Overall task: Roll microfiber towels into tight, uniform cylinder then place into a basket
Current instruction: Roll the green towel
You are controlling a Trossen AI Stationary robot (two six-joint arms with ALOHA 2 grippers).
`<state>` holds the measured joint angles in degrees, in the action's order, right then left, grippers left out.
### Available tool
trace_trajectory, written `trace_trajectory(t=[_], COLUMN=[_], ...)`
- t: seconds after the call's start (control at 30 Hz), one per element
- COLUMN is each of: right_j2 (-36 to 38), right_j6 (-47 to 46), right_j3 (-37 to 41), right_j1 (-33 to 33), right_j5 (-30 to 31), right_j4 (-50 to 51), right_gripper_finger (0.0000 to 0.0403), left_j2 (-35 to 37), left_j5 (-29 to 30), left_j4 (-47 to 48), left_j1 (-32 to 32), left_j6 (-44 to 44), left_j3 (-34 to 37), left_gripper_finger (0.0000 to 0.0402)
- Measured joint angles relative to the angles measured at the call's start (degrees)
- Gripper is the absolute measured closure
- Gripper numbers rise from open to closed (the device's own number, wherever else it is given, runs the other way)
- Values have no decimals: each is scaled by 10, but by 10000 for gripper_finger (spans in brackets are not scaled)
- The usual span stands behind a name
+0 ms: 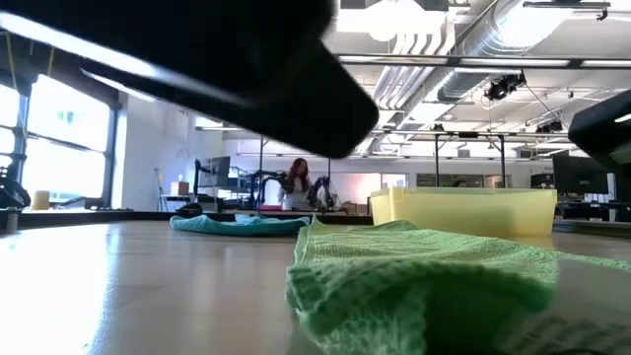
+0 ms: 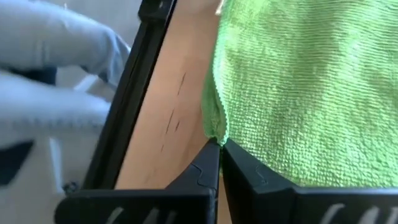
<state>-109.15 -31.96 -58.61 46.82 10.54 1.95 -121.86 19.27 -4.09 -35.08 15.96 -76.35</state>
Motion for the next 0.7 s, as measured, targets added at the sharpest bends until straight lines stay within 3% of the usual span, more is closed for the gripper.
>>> trace_trajectory(t=[0.37,0.7], right_j2=[16,21], right_j6=[-176,-270], right_j3=[0,0], right_j1=[-4,-25], right_j5=[28,56], right_j4=[4,55], right_gripper_finger=[403,403], left_j2=[0,0], left_j5=[71,72], left_j4=[69,99], left_j1=[-3,-2], left_j6=[-90,-106], left_j3=[-40,-43], left_gripper_finger=[277,277])
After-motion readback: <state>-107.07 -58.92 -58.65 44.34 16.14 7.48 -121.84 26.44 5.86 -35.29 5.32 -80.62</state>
